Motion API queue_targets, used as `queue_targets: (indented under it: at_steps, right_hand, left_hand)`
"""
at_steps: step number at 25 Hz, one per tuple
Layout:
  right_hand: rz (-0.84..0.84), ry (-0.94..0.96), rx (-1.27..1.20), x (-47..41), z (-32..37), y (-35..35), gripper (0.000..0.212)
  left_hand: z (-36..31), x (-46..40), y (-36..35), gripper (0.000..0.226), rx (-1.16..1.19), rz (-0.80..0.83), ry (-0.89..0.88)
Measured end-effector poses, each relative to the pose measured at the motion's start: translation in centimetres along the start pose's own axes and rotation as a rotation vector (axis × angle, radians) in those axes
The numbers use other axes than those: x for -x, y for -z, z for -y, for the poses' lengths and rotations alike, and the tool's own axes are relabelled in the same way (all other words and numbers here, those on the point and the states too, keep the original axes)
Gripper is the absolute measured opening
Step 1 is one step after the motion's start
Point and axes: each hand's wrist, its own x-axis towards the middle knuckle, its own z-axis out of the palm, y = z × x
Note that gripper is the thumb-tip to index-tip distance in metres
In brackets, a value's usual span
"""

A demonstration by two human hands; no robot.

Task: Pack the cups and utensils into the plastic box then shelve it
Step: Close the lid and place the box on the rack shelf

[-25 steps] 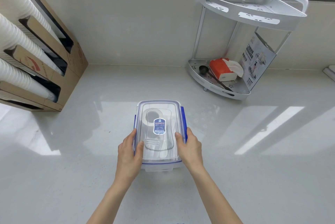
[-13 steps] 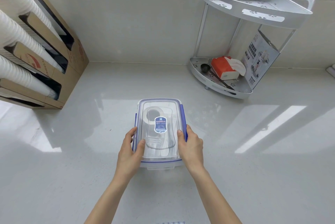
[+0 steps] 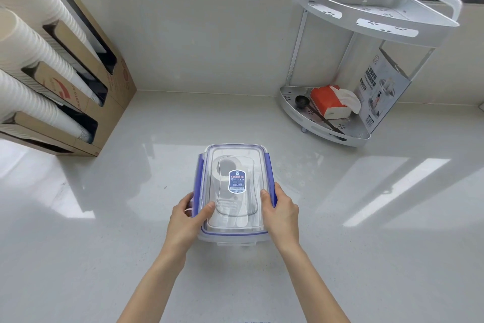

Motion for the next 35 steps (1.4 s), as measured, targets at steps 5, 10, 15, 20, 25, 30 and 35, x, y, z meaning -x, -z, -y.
queue_targets:
  at_steps: [5, 10, 15, 20, 25, 30, 35]
  right_hand:
    - [0.005, -0.011, -0.009, 0.1, 0.0, 0.1, 0.048]
    - [-0.002, -0.009, 0.012, 0.1, 0.0, 0.0, 0.048]
    - [-0.006, -0.007, 0.060, 0.3, 0.3, 0.1, 0.048]
    - [0.102, -0.039, 0.023, 0.5, 0.1, 1.3, 0.056]
    - [0.199, -0.093, 0.108, 0.5, -0.2, 1.8, 0.071]
    - [0.148, -0.058, -0.009, 0.1, -0.5, 1.9, 0.045]
    - [0.046, 0.058, -0.111, -0.5, 1.2, 4.1, 0.025]
  left_hand:
    - [0.1, 0.4, -0.3, 0.050, -0.027, -0.011, -0.084]
    - [0.0, 0.7, -0.3, 0.045, -0.051, -0.018, -0.166]
    - [0.1, 0.5, -0.7, 0.047, -0.199, -0.093, -0.220]
    - [-0.1, 0.6, -0.6, 0.046, -0.173, -0.060, -0.237]
    - [-0.1, 0.0, -0.5, 0.050, -0.105, 0.003, -0.119]
    - [-0.3, -0.4, -0.2, 0.037, -0.190, -0.014, -0.196]
    - [-3.3, -0.1, -1.2, 0.032, -0.157, 0.001, -0.277]
